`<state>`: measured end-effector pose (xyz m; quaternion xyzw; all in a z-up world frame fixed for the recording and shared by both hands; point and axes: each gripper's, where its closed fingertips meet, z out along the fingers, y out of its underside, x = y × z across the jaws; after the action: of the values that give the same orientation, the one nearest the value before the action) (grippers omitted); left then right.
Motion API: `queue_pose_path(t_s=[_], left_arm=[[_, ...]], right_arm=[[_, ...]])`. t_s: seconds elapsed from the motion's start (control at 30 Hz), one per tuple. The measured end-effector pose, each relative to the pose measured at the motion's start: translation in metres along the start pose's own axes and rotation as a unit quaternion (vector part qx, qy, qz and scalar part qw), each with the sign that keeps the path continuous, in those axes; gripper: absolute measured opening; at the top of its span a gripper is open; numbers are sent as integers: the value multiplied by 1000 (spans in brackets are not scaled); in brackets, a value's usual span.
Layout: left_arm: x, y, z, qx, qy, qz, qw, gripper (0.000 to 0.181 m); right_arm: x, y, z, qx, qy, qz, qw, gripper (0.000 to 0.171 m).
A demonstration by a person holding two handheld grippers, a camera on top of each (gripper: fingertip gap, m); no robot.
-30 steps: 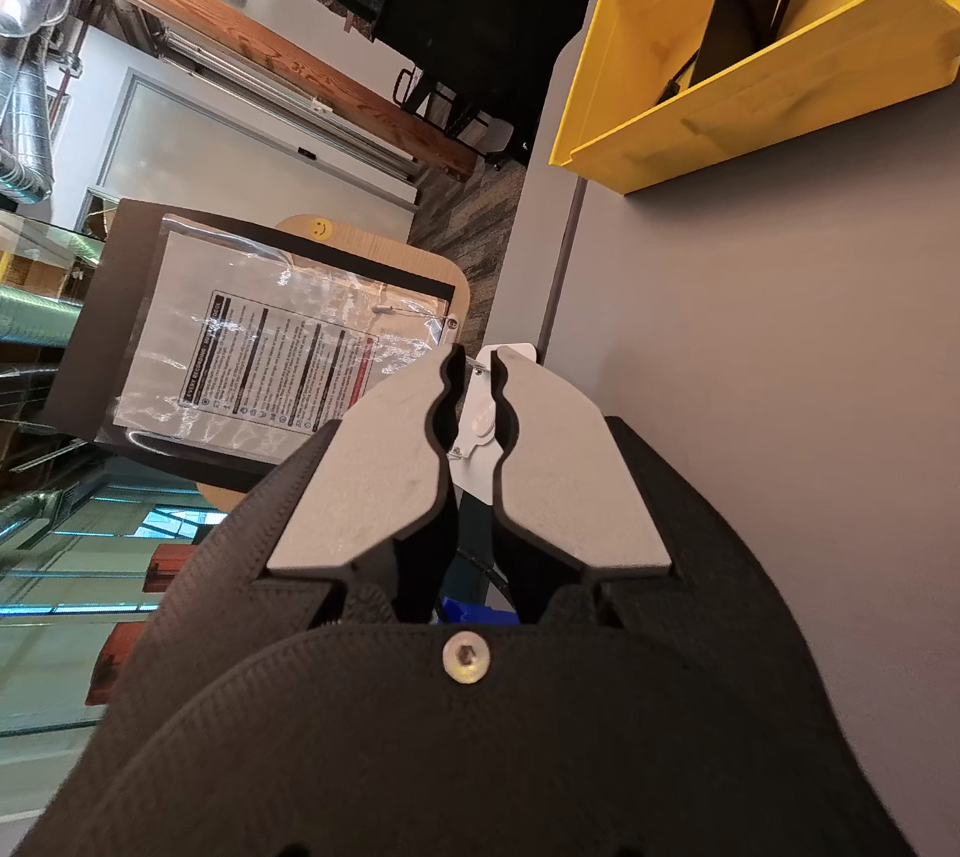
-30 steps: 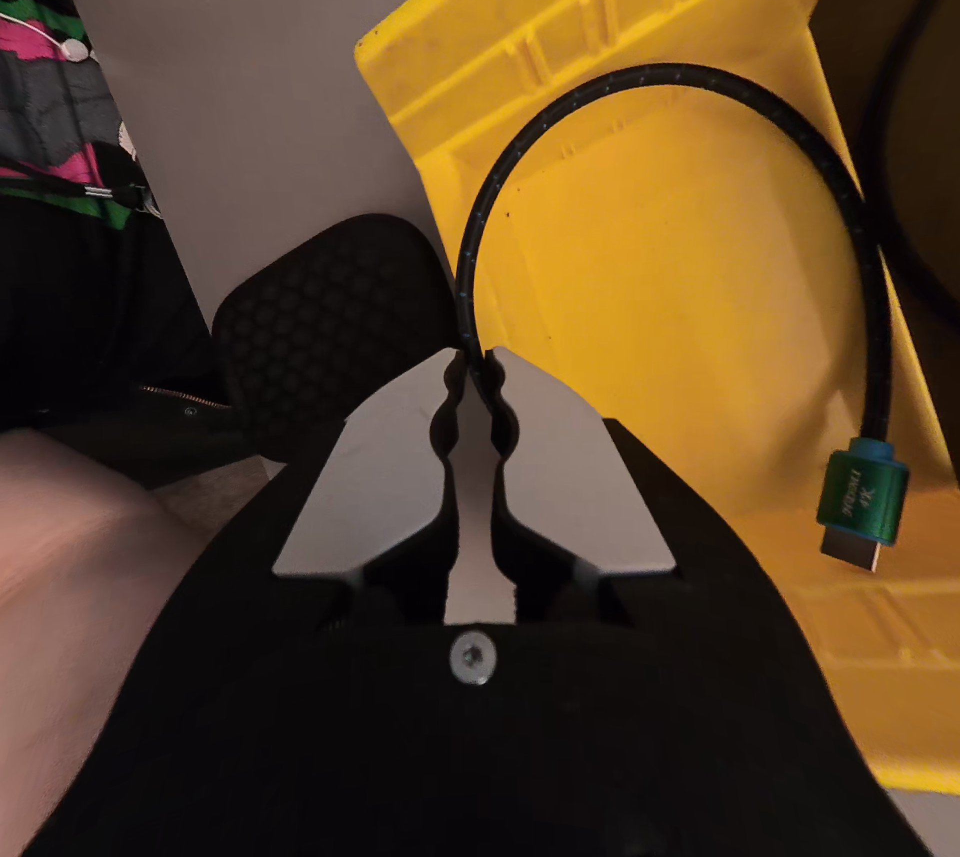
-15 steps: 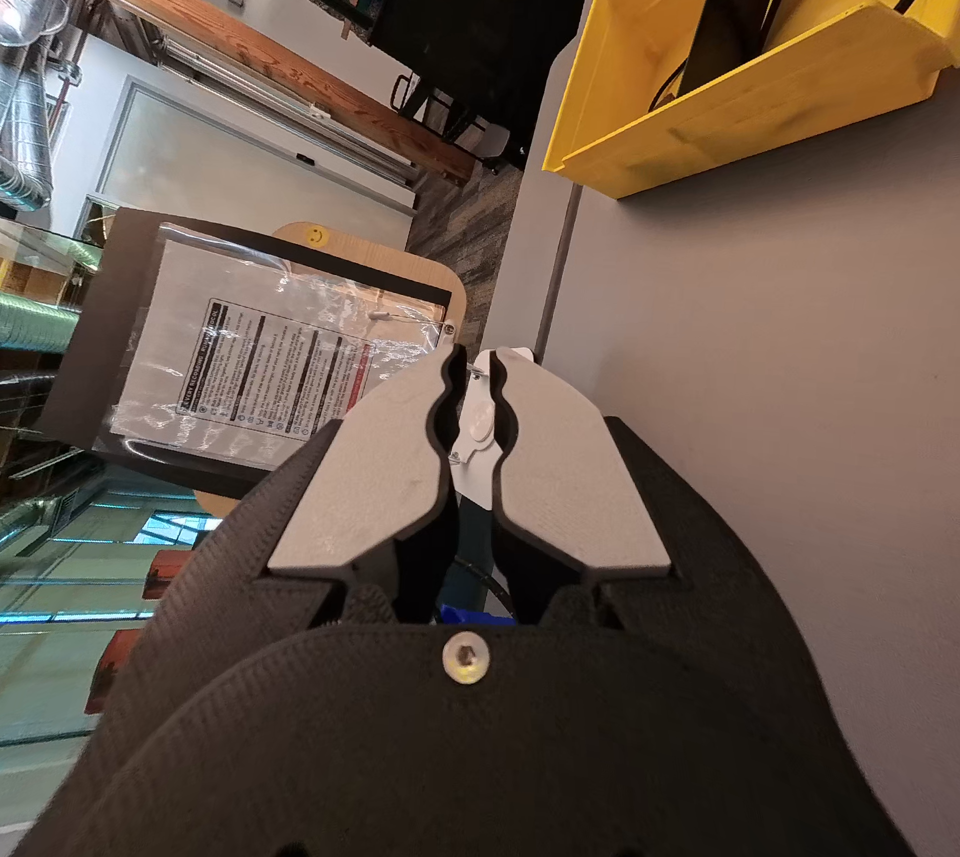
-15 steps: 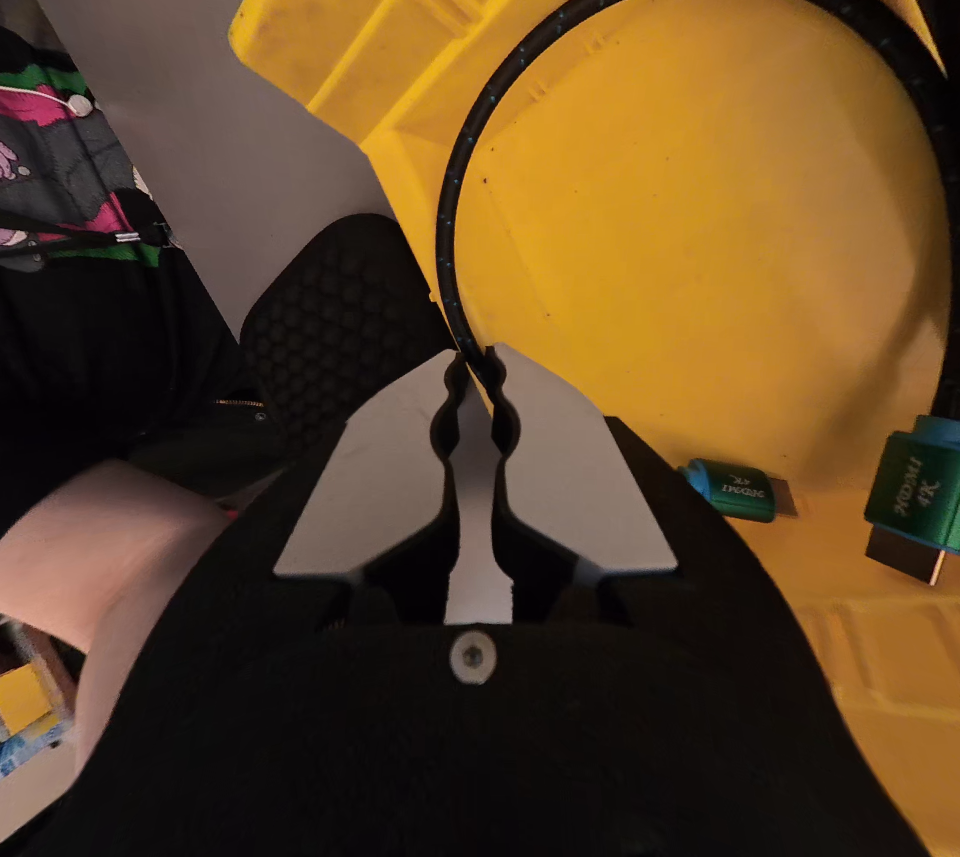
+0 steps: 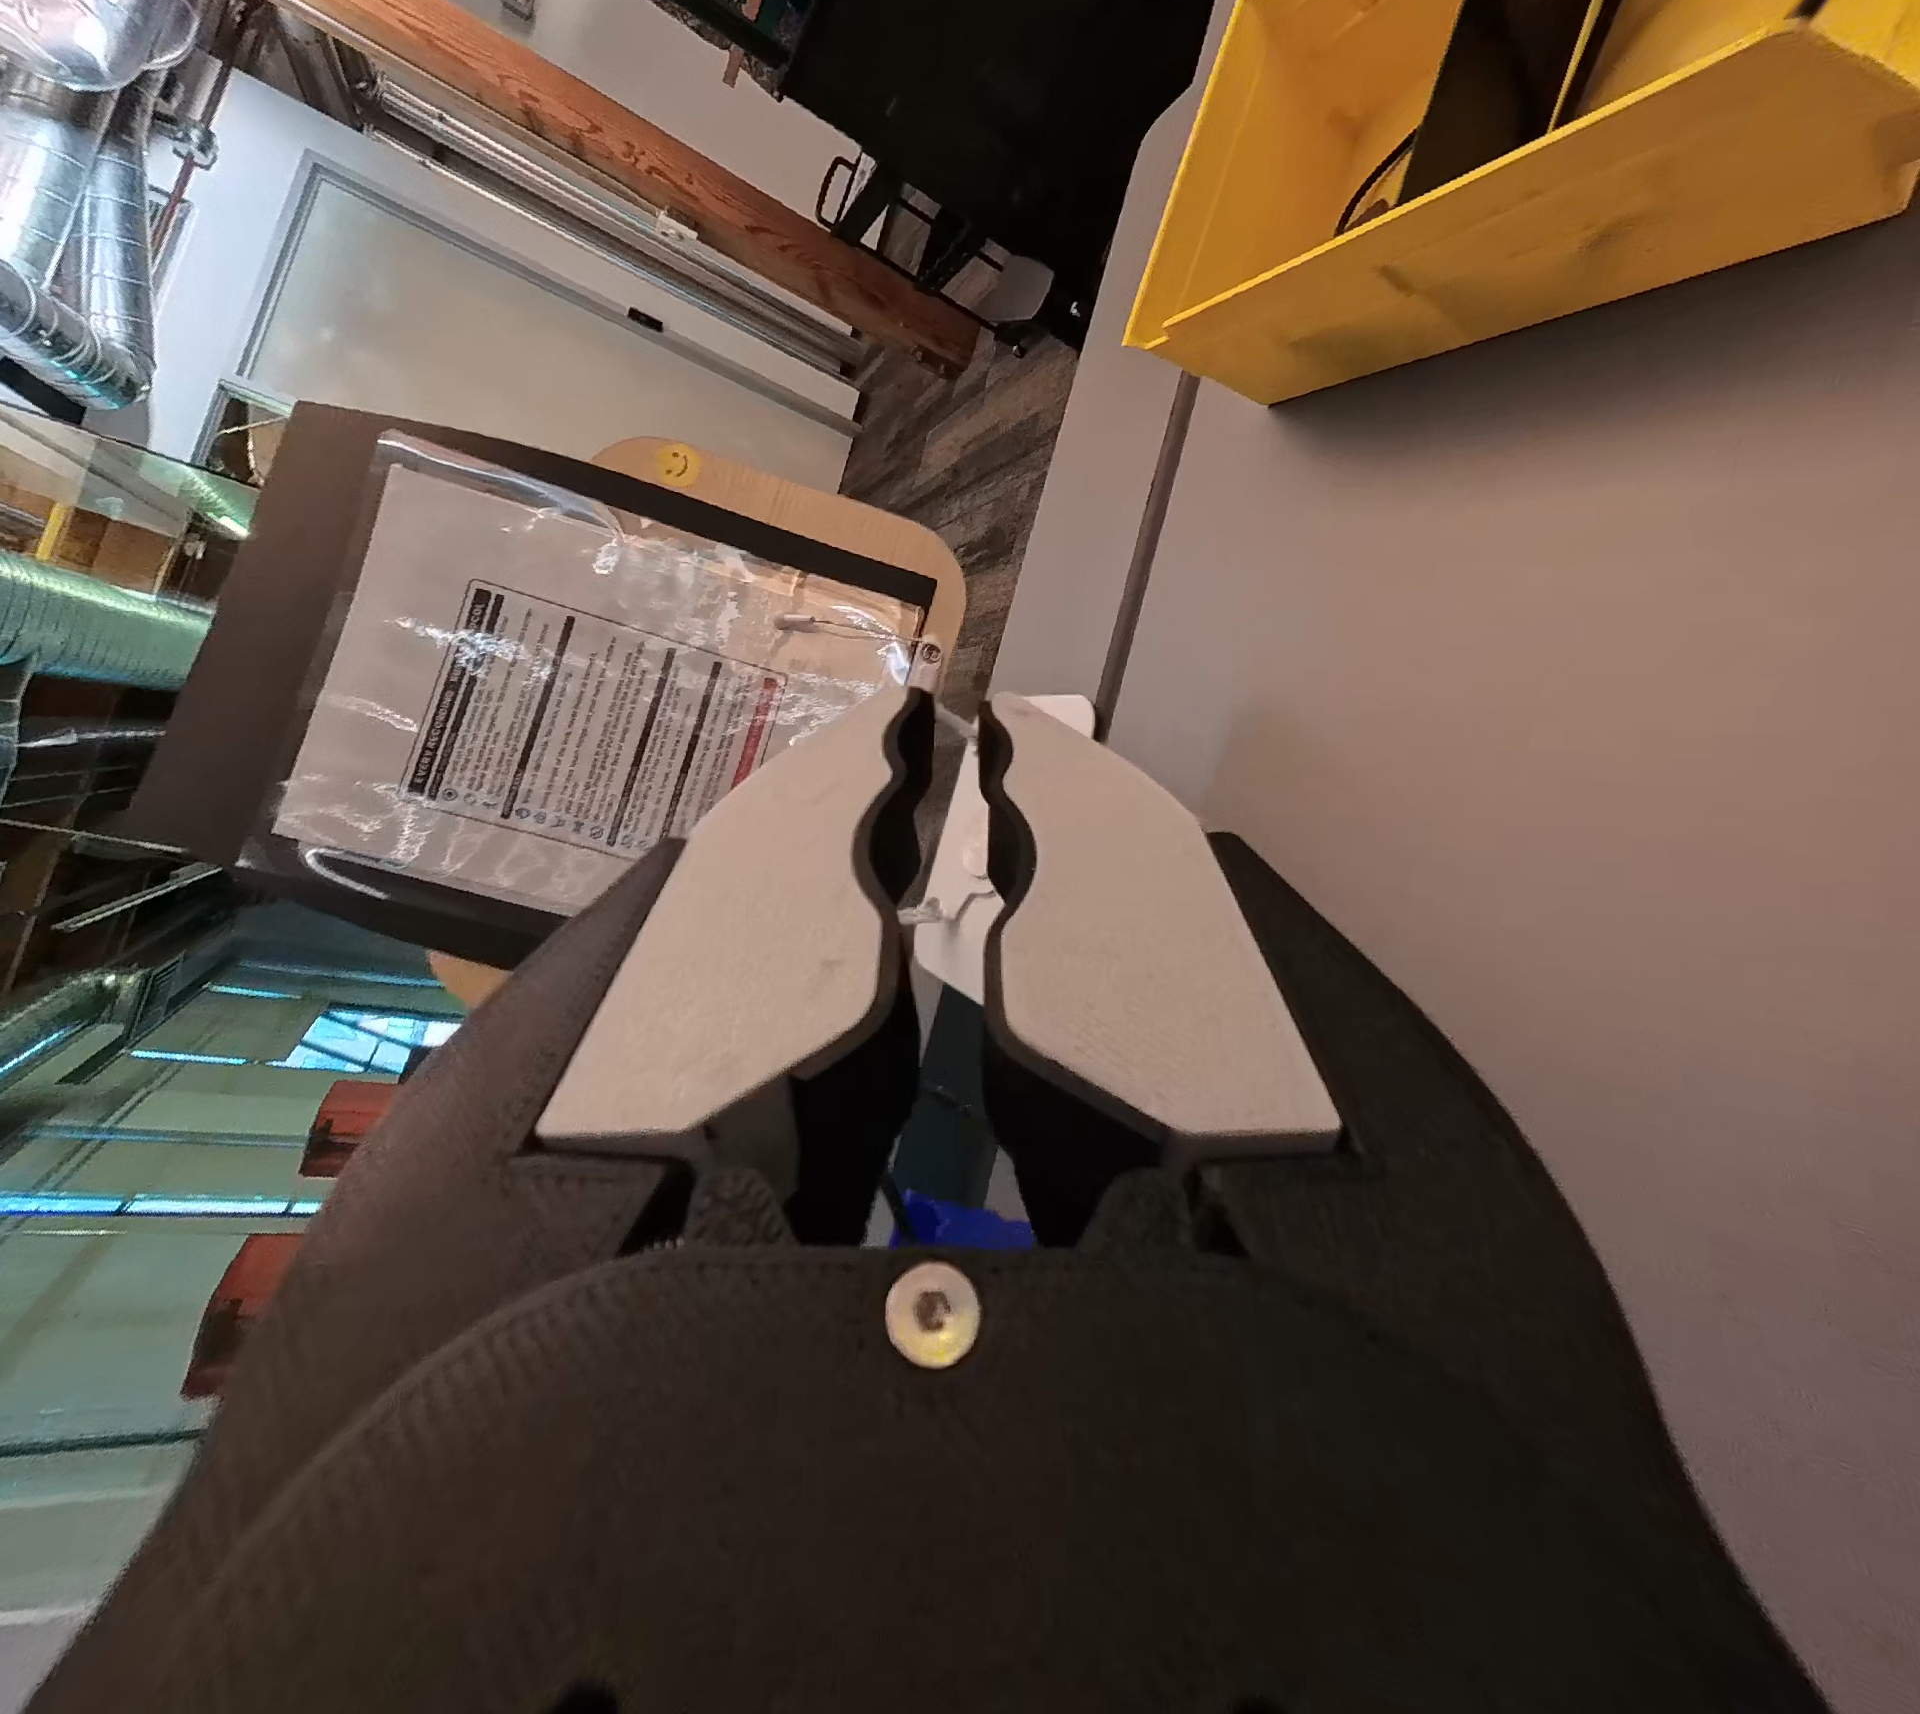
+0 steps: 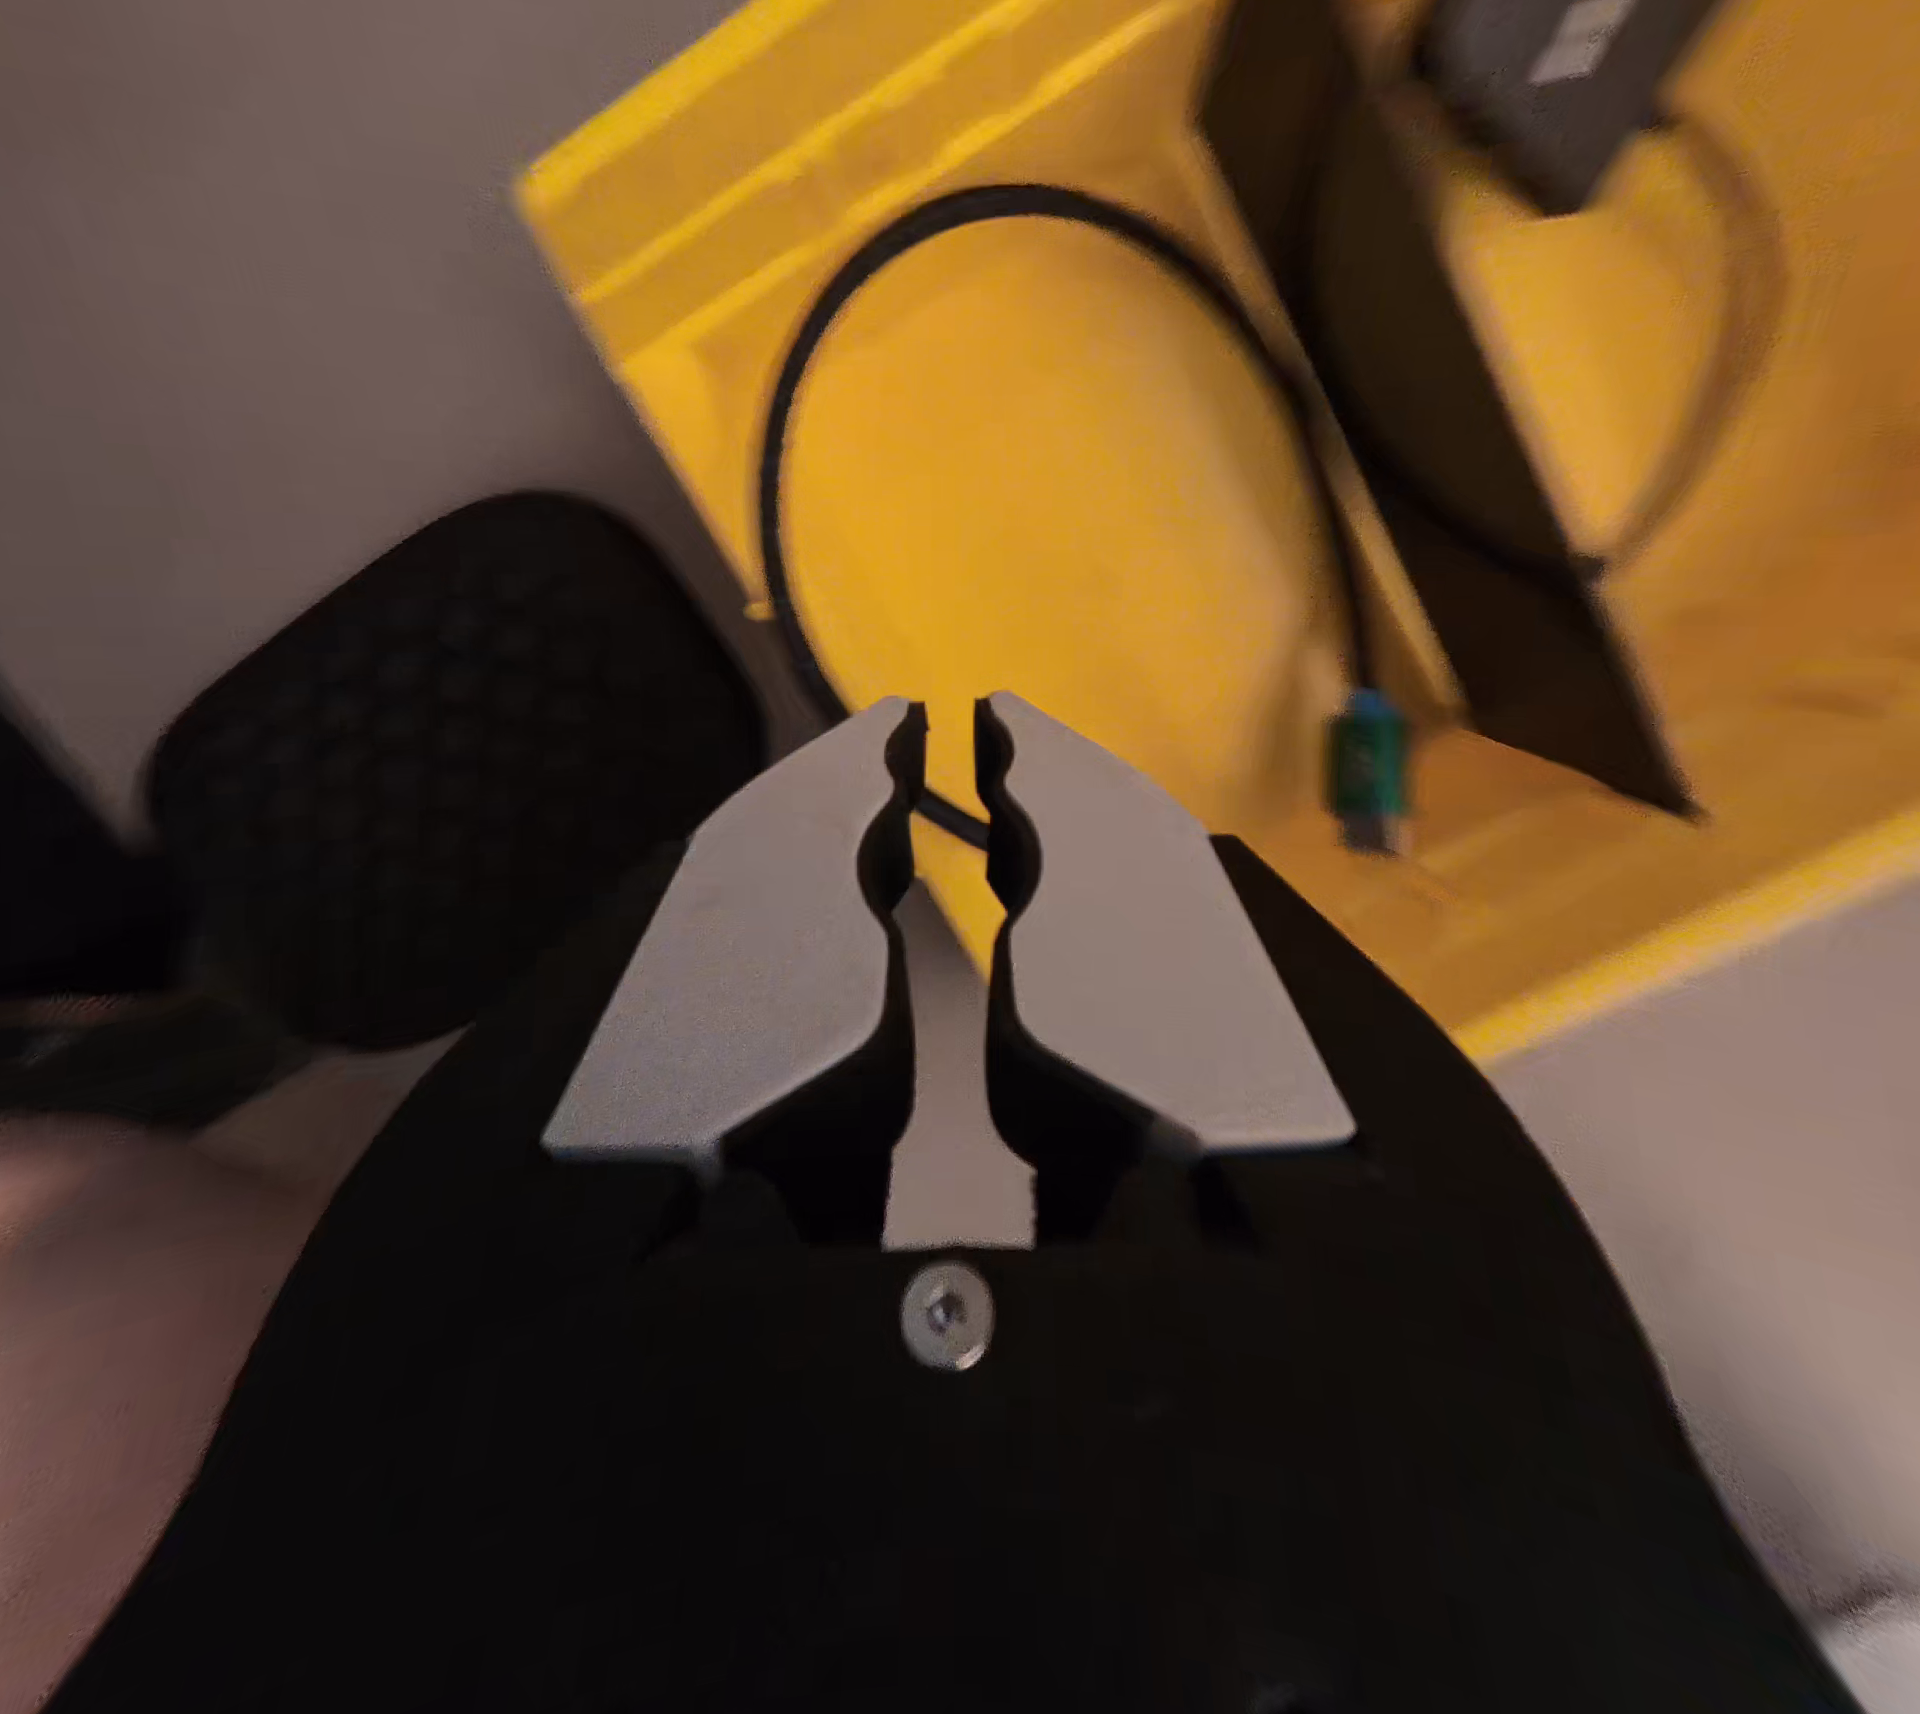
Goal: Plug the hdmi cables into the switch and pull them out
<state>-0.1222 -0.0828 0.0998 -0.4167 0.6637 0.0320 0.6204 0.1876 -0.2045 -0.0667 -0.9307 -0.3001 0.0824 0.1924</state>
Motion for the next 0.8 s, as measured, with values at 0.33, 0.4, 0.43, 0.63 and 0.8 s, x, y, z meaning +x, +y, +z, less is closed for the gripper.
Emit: queue_pose_path(t_s=[0.33,0.4,0.43,0.63,0.8], left_arm=[[-74,78,-57,-79,-90,-125,985,20],[-84,102,-71,-106,-105,-135,980,22],[-87,114,-77,-118,-112,-136,977,23],[-93,185,-102,-207,-121,-202,949,27],[-77,244,-105,-261,-78,-277,922,38]], right_arm=[[88,68,-28,-16,253,179,951,40],[85,72,-16,-29,240,176,954,27],[88,73,-13,-31,248,173,953,29],[98,77,-9,-34,248,197,948,27],[100,70,-31,-31,327,178,928,46]])
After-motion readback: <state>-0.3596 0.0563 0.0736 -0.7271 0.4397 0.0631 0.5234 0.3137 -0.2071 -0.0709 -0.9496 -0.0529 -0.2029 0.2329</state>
